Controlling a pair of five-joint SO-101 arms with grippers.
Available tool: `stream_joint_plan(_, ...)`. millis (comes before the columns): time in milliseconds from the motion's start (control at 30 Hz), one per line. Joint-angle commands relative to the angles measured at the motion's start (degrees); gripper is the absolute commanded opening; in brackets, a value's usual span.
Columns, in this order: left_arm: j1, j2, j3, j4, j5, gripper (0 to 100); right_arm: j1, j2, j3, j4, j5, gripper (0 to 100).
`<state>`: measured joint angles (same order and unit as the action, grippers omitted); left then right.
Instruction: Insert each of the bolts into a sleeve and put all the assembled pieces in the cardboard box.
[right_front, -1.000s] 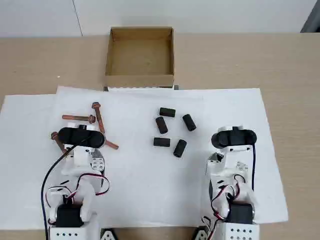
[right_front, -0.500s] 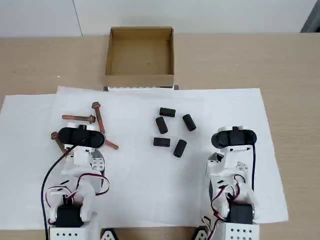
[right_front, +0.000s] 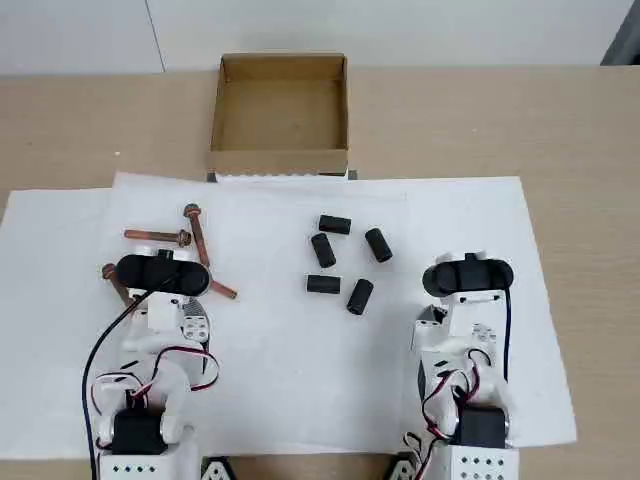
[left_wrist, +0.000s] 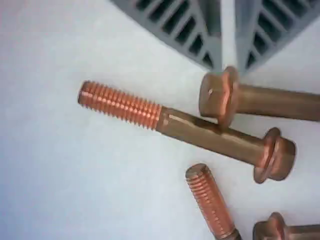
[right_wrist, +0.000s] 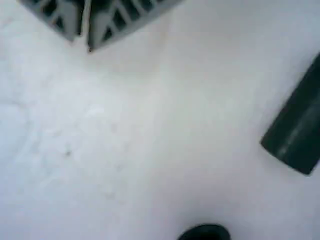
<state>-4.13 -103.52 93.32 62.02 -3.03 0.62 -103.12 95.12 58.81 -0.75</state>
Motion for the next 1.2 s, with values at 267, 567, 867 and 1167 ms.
stream_joint_plan(267, -0.18, -0.62, -0.22, -0.18, 0.53, 1, 0.22, -0.84, -0.26, -1.10, 0.62, 0.3)
stream_joint_plan(567, -0.18, -0.62, -0.22, -0.18, 0.53, 1, 0.22, -0.84, -0.26, -1.10, 0.62, 0.3)
stream_joint_plan(867, -0.09, -0.62, -0.22, -0.18, 0.62, 1, 0.22, -0.84, -0.26, -1.10, 0.62, 0.3)
stream_joint_plan(1167, -0.09, -0.53, -7.08, 0.18, 0.62, 1, 0.22, -0.84, -0.26, -1.10, 0.62, 0.3)
